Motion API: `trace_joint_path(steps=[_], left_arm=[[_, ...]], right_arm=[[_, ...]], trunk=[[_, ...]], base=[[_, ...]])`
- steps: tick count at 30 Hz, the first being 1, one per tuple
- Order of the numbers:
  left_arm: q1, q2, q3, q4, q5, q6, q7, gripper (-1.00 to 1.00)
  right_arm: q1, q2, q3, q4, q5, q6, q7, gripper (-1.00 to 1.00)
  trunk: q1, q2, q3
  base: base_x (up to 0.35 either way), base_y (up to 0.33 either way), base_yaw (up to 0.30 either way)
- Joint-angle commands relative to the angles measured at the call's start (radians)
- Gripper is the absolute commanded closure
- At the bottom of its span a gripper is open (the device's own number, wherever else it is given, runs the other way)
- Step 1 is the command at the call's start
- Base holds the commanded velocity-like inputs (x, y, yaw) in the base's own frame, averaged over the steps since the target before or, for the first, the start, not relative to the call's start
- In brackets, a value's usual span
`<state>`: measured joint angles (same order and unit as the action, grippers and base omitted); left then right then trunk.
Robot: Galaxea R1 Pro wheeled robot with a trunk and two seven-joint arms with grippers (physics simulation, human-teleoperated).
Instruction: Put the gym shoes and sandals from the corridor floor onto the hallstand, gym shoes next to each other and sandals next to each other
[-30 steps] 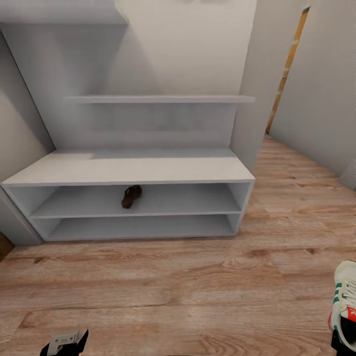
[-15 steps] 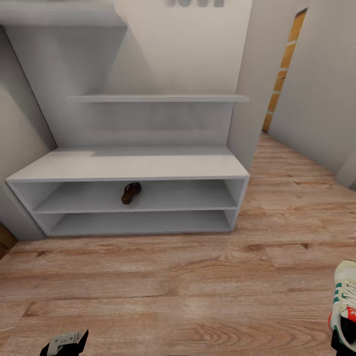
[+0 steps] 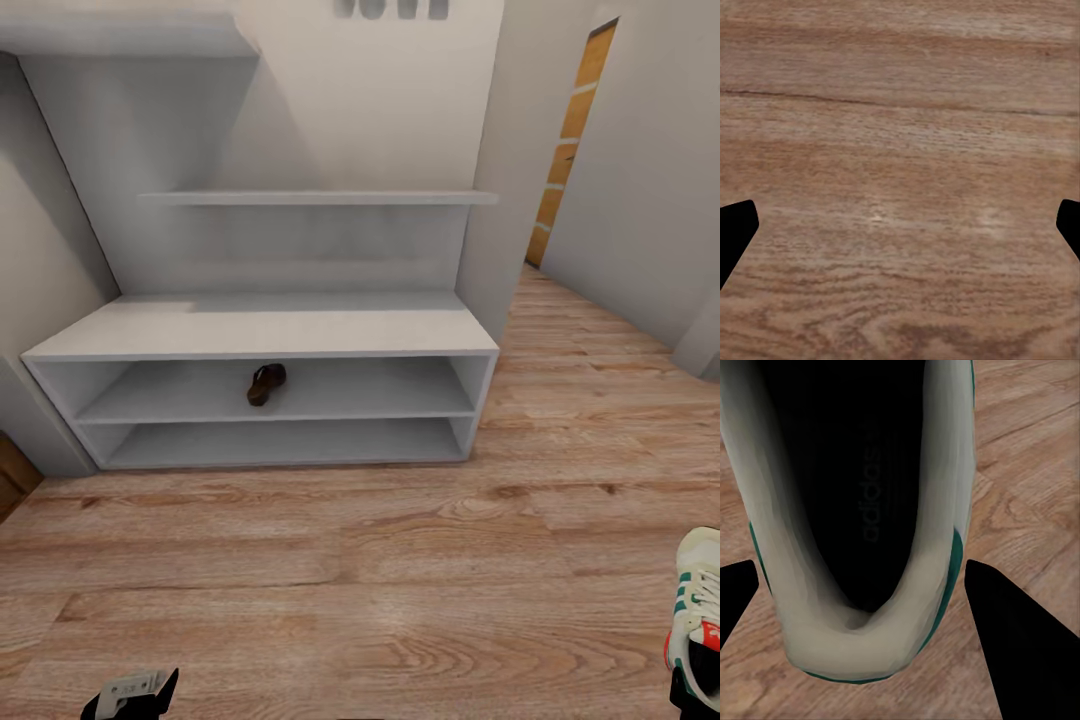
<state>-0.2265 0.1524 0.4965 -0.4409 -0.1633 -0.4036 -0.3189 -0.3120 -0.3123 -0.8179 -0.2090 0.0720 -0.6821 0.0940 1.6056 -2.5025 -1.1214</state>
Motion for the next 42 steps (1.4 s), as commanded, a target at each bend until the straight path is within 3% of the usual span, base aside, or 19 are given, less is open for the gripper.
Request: trace_joint_path(steps=[1, 3, 4, 5, 8, 9, 12, 13, 14, 17, 20, 21, 23, 24, 30, 34, 42], left_arm=[[-0.001, -0.001, 0.008, 0.001, -0.011, -0.004, -0.006, -1.00], [-0.001, -0.001, 0.004, 0.001, -0.012, -0.004, -0.006, -1.00], [-0.002, -0.002, -0.004, 0.000, -0.011, -0.005, -0.008, -1.00], [-0.001, -0.002, -0.004, -0.001, -0.011, -0.005, -0.010, -1.00], [-0.002, -0.002, -0.005, -0.002, -0.010, -0.009, -0.040, -1.00], [-0.002, -0.001, -0.005, -0.003, -0.010, -0.010, -0.072, -1.00], [-0.002, -0.001, -0.003, -0.004, -0.009, -0.011, -0.134, -1.00], [-0.002, -0.001, -0.001, -0.004, -0.009, -0.011, -0.176, -1.00], [-0.002, -0.001, 0.000, -0.005, -0.009, -0.012, -0.196, -1.00], [-0.002, 0.003, 0.000, -0.005, -0.010, -0.013, -0.277, -1.00], [-0.002, 0.008, -0.003, -0.006, -0.011, -0.013, -0.318, -1.00], [-0.002, 0.010, -0.004, -0.007, -0.012, -0.013, -0.344, -1.00], [-0.002, 0.011, -0.004, -0.006, -0.012, -0.014, -0.366, -1.00], [-0.002, 0.012, -0.004, -0.006, -0.012, -0.014, -0.382, -1.00], [-0.002, 0.015, -0.004, -0.005, -0.014, -0.015, -0.406, -1.00], [-0.001, 0.016, -0.004, -0.004, -0.015, -0.016, -0.410, -1.00], [-0.001, 0.014, -0.004, -0.004, -0.016, -0.017, -0.410, -1.00]], right_arm=[[-0.001, 0.000, -0.009, 0.001, 0.006, -0.003, 0.006, 1.00], [-0.001, 0.001, -0.009, 0.002, 0.006, -0.003, 0.006, 1.00], [-0.001, 0.031, 0.002, 0.006, 0.014, -0.002, 0.013, 1.00], [-0.001, 0.038, 0.010, 0.006, 0.019, -0.002, 0.017, 1.00], [-0.001, 0.079, 0.078, 0.005, 0.062, 0.000, 0.030, 1.00], [-0.001, 0.105, 0.125, 0.004, 0.093, 0.001, 0.032, 1.00], [-0.001, 0.149, 0.192, 0.001, 0.143, 0.004, 0.032, 1.00], [-0.002, 0.179, 0.224, 0.000, 0.172, 0.016, 0.032, 1.00], [-0.003, 0.193, 0.236, 0.000, 0.184, 0.028, 0.031, 1.00], [-0.025, 0.253, 0.270, -0.014, 0.235, 0.158, 0.032, 1.00], [-0.051, 0.285, 0.278, -0.048, 0.265, 0.278, 0.032, 1.00], [-0.069, 0.309, 0.282, -0.082, 0.287, 0.364, 0.031, 1.00], [-0.087, 0.335, 0.285, -0.122, 0.310, 0.452, 0.031, 1.00], [-0.104, 0.361, 0.287, -0.165, 0.334, 0.539, 0.030, 1.00], [-0.168, 0.446, 0.290, -0.296, 0.405, 0.796, -0.017, 1.00], [-0.235, 0.487, 0.308, -0.328, 0.431, 0.911, -0.083, 1.00], [-0.355, 0.487, 0.408, -0.342, 0.438, 1.024, -0.204, 1.00]], trunk=[[0.000, 0.000, -0.001], [0.000, 0.000, -0.001], [0.000, 0.000, -0.001], [0.000, 0.000, -0.001], [0.000, 0.000, -0.001], [0.000, 0.000, -0.001], [0.000, 0.000, -0.001], [0.000, 0.000, -0.001], [0.000, 0.000, -0.001], [0.000, 0.000, -0.001], [0.000, 0.000, -0.001], [0.000, 0.000, -0.001], [0.000, 0.000, -0.001], [0.000, 0.000, -0.001], [0.000, 0.000, -0.001], [0.000, 0.000, -0.001], [0.000, 0.000, -0.001]], base=[[-0.005, -0.001, 0.000], [-0.003, -0.001, 0.000], [0.000, 0.000, 0.000], [0.000, 0.000, 0.000], [0.000, 0.000, 0.000], [0.000, 0.000, 0.000], [0.000, 0.000, 0.000], [0.000, 0.000, 0.000], [0.000, 0.000, 0.000], [0.000, 0.000, 0.000], [0.000, 0.000, 0.000], [0.000, 0.000, 0.000], [0.000, 0.000, 0.000], [0.000, 0.000, 0.000], [0.000, 0.000, 0.000], [0.000, 0.000, 0.000], [0.000, 0.000, 0.000]])
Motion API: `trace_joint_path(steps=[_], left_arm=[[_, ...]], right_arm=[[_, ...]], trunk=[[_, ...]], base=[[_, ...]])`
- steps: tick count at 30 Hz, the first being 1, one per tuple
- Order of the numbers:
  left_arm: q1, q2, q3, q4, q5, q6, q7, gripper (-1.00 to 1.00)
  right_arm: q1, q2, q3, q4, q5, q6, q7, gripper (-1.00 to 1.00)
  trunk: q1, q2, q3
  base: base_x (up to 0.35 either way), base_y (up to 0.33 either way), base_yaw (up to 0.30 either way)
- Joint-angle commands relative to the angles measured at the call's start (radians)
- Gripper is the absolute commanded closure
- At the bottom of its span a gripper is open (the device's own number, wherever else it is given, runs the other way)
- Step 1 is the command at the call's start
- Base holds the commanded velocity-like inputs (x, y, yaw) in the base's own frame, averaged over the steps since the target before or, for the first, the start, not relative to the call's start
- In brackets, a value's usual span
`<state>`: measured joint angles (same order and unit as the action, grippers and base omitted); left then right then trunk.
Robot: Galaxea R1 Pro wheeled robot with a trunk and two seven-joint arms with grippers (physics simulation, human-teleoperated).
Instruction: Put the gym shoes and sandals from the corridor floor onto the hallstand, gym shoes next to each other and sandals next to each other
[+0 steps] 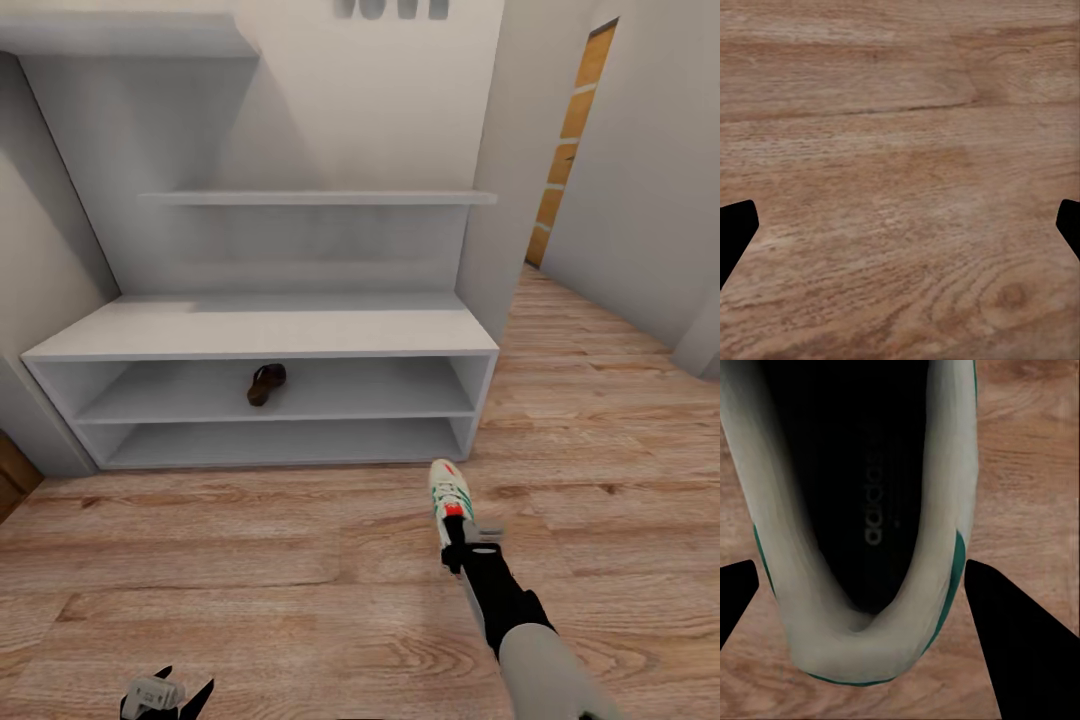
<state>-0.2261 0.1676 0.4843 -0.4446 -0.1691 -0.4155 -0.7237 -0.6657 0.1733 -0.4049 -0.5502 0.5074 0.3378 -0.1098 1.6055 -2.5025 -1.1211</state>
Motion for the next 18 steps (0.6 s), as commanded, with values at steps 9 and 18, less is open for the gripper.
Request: trace_joint_path(steps=[9, 18], left_arm=[[0.001, -0.001, 0.009, 0.007, -0.010, -0.006, -0.004, -1.00], [0.001, -0.002, 0.008, 0.015, -0.010, -0.005, -0.002, -1.00]], right_arm=[[-0.114, 0.001, 0.013, -0.004, 0.002, 0.027, -0.044, 1.00], [-0.117, 0.001, 0.015, -0.016, 0.000, 0.024, -0.041, 1.00]], trunk=[[0.000, 0.000, -0.001], [0.000, 0.000, -0.001]], base=[[0.000, 0.000, 0.000], [0.000, 0.000, 0.000]])
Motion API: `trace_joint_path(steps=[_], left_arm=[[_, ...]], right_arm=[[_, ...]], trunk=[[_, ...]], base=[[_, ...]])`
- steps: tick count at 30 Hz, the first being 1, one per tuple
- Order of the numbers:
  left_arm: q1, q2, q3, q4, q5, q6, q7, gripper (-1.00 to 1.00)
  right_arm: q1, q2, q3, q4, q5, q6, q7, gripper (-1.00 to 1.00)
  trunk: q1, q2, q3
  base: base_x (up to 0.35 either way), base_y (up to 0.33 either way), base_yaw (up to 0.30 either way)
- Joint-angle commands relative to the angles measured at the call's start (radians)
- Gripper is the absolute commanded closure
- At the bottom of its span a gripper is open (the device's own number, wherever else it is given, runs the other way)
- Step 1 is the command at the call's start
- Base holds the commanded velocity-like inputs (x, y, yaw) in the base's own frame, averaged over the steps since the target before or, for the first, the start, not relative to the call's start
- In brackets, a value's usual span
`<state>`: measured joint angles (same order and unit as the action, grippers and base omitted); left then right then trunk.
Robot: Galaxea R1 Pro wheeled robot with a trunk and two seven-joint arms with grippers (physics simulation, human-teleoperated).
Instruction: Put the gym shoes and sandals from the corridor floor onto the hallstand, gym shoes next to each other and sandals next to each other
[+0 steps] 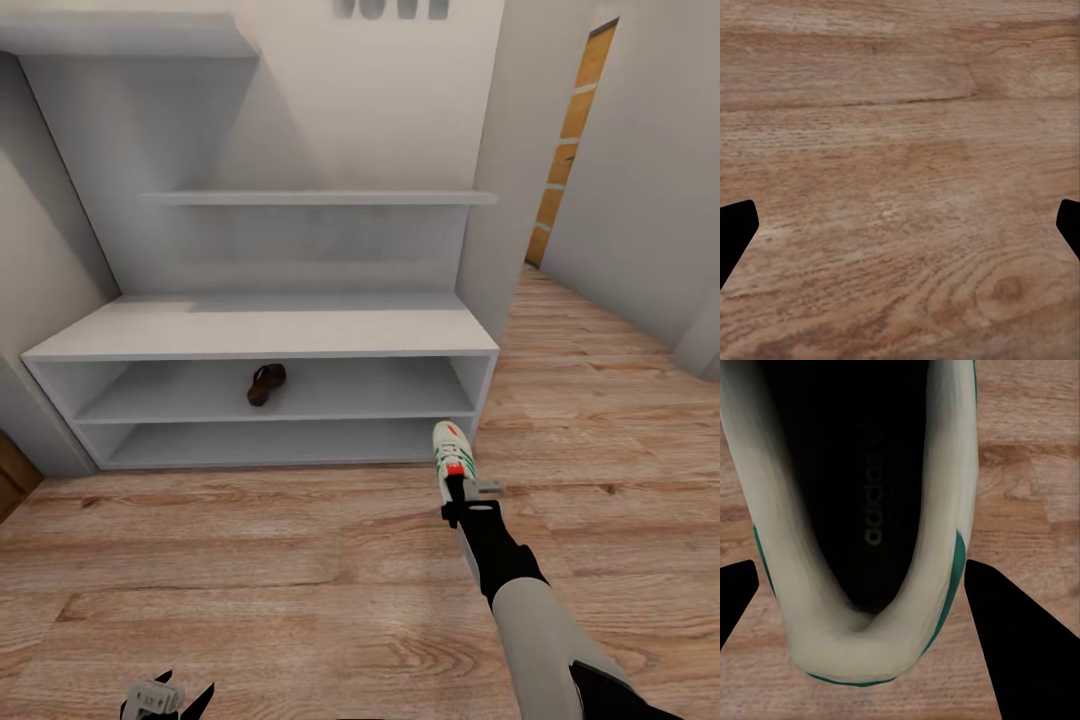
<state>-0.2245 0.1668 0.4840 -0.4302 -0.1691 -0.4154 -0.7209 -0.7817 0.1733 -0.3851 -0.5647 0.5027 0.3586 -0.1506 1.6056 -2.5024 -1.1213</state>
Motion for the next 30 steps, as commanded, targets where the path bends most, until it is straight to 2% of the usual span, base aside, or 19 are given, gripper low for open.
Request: trace_joint_path(steps=[1, 25, 30], left_arm=[[-0.001, -0.001, 0.008, 0.000, -0.010, -0.005, -0.005, -1.00], [-0.001, -0.001, 0.009, 0.001, -0.010, -0.005, -0.005, -1.00], [-0.001, -0.001, 0.009, 0.001, -0.010, -0.005, -0.005, -1.00]], right_arm=[[-0.001, 0.001, -0.005, -0.002, 0.005, 0.003, 0.000, 1.00], [-0.013, 0.001, -0.003, 0.000, 0.005, 0.004, 0.002, 1.00], [-0.013, 0.001, -0.003, -0.001, 0.005, 0.001, 0.002, 1.00]], trunk=[[0.000, 0.000, -0.001], [0.000, 0.000, -0.001], [0.000, 0.000, -0.004]], base=[[0.000, 0.000, 0.000], [0.000, 0.000, 0.000], [0.000, 0.000, 0.120]])
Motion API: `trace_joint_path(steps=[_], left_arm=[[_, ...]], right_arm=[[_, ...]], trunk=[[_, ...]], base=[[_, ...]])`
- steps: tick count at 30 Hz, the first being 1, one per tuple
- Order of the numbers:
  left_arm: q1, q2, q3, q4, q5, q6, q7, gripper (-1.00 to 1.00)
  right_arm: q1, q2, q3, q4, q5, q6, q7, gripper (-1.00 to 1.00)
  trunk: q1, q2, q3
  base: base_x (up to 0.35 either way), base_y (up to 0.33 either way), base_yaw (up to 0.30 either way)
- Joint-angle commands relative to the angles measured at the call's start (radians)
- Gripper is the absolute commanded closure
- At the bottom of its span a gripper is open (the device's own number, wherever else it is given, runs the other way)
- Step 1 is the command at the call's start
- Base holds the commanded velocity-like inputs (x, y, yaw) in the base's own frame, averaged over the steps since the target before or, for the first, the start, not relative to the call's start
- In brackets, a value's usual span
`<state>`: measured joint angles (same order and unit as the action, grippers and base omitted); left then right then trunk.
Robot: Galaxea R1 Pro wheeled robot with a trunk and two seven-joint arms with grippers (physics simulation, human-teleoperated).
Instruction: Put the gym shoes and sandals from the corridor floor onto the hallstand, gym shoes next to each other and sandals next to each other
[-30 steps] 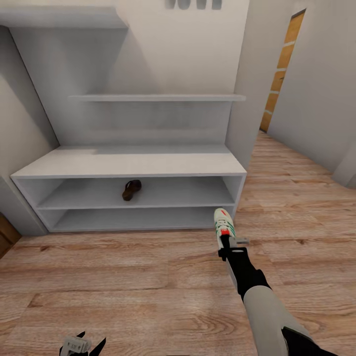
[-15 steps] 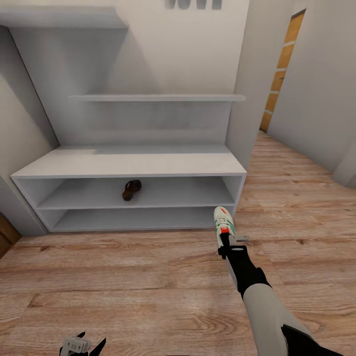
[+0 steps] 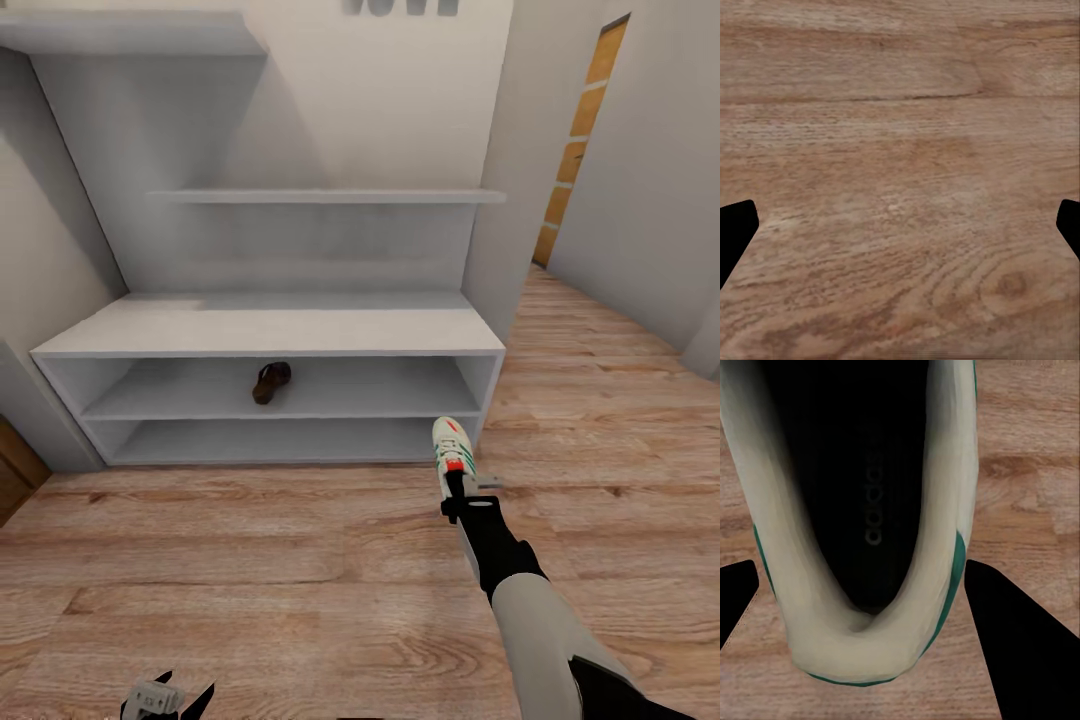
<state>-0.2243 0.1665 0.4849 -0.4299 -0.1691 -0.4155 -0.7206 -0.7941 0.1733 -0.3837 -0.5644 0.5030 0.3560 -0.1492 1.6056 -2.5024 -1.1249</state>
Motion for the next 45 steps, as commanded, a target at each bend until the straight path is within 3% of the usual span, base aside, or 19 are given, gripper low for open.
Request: trace_joint_path(steps=[1, 20, 45], left_arm=[[-0.001, -0.001, 0.008, 0.000, -0.010, -0.005, -0.005, -1.00], [-0.001, -0.001, 0.009, 0.000, -0.010, -0.005, -0.005, -1.00], [-0.001, -0.001, 0.008, 0.000, -0.010, -0.004, -0.005, -1.00]], right_arm=[[-0.001, 0.001, -0.004, -0.002, 0.005, 0.002, 0.000, 1.00], [-0.001, 0.001, -0.005, -0.003, 0.006, 0.000, -0.001, 1.00], [-0.001, 0.001, -0.012, -0.071, 0.005, 0.000, -0.004, 1.00]], trunk=[[0.000, 0.000, -0.002], [0.000, 0.000, -0.023], [0.000, 0.000, -0.015]], base=[[0.000, 0.000, 0.174], [0.036, 0.000, 0.173], [0.113, 0.000, -0.016]])
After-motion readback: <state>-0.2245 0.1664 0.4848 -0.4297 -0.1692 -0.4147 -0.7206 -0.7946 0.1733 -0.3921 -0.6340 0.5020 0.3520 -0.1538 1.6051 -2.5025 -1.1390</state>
